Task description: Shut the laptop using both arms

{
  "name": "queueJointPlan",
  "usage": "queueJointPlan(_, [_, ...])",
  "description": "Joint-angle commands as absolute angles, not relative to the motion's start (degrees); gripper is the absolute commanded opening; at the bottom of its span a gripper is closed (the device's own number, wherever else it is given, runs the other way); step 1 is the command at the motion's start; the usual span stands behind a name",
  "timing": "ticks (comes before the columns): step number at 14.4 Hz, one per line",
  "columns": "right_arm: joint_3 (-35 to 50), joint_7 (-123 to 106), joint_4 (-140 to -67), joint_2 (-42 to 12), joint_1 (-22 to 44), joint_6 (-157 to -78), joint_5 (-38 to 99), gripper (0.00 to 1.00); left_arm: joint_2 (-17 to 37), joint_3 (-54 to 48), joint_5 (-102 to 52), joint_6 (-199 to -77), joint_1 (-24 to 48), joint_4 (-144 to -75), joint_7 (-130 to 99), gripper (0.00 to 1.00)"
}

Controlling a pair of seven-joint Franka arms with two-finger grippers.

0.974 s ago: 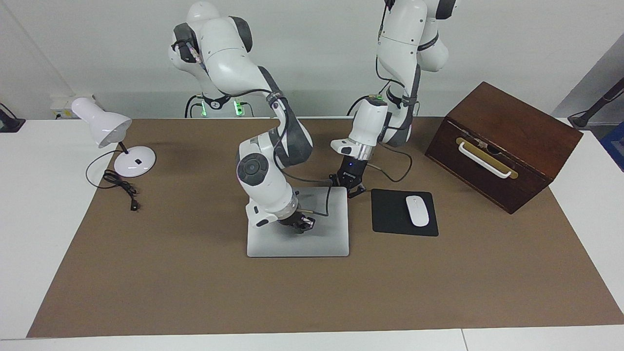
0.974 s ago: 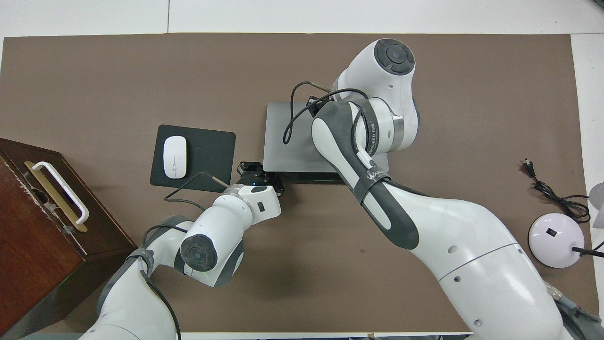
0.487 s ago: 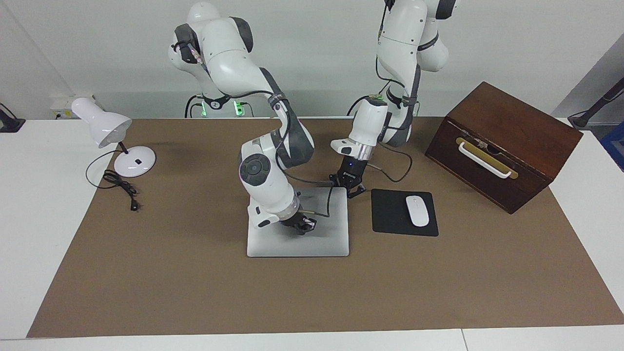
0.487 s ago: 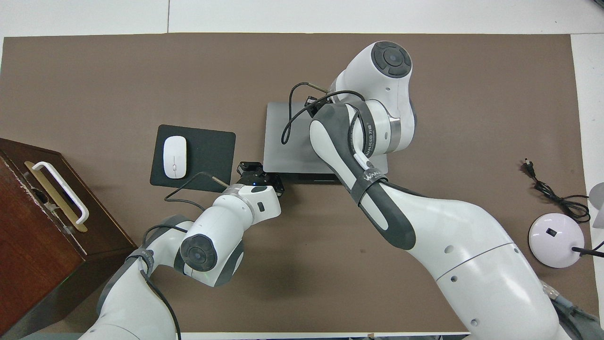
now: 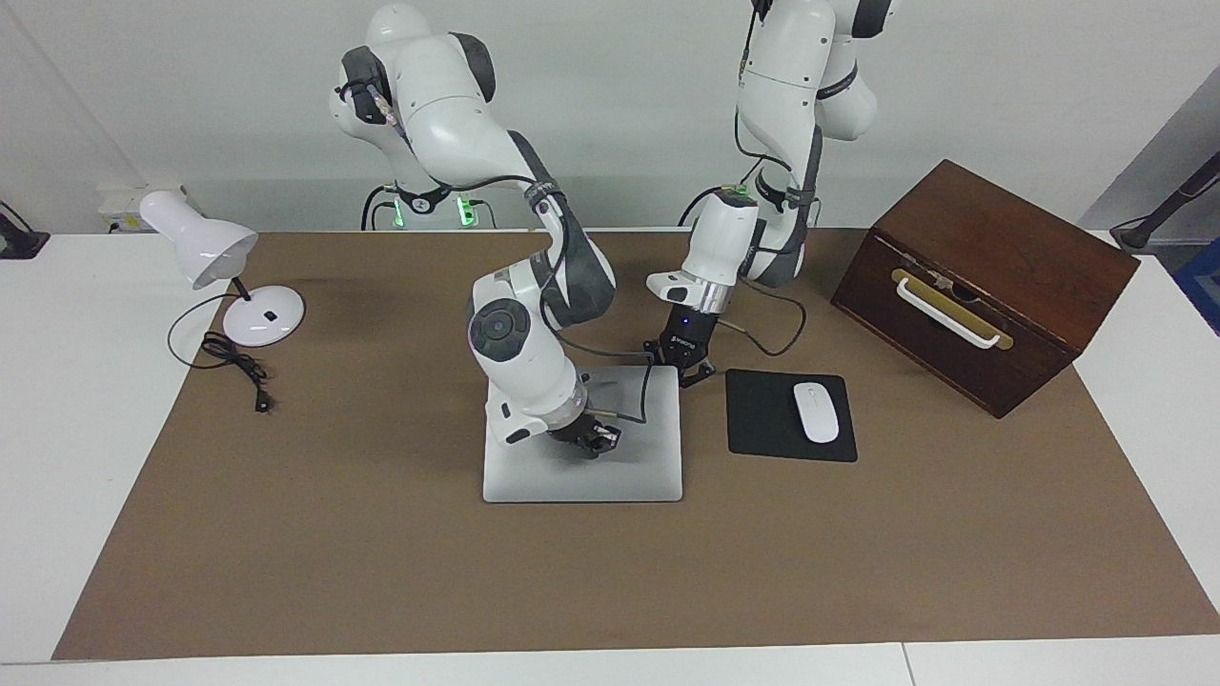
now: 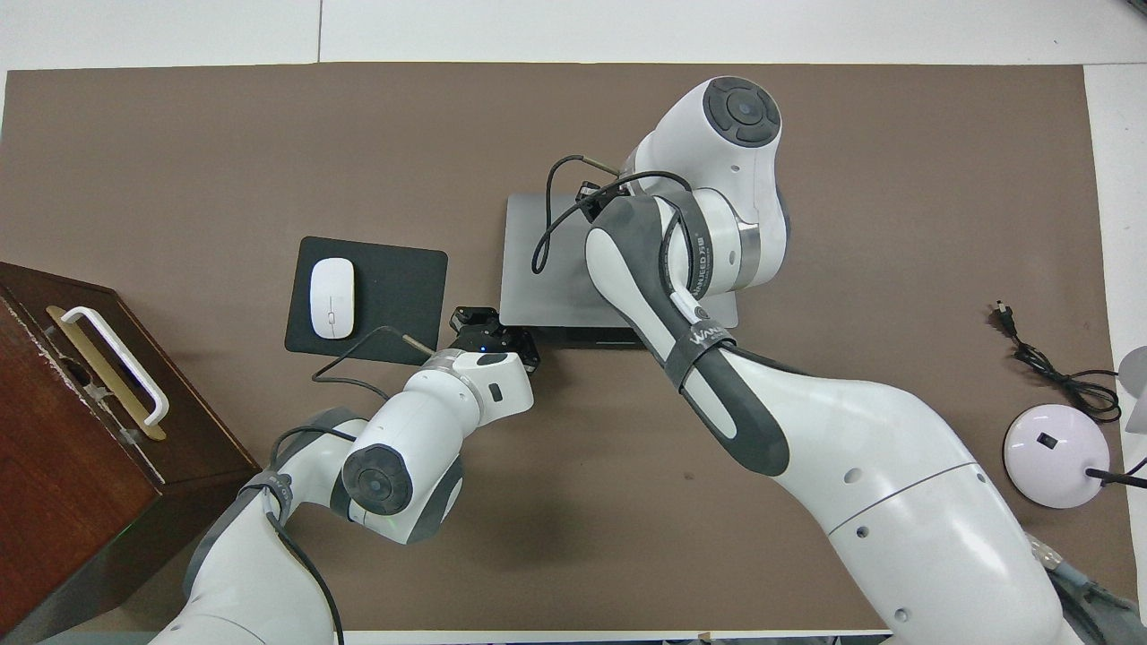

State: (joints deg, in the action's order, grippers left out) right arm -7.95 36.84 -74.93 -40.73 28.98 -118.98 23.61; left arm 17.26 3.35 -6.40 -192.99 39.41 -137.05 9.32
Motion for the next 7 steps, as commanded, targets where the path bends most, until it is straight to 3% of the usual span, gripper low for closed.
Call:
queueJointPlan(1, [-7.8,35.7,-75.1,-38.5,28.2,-115.9,25.4,0.00,24.3,4.0,-5.5,-192.8,36.8,-137.3,10.8,0.00])
queueJointPlan(7, [-9.2,30.8,-71.5,-33.9,23.9,-101.2,24.0,0.00,24.3,3.6,-5.5,-192.2,36.1,-137.3,10.3,0.00])
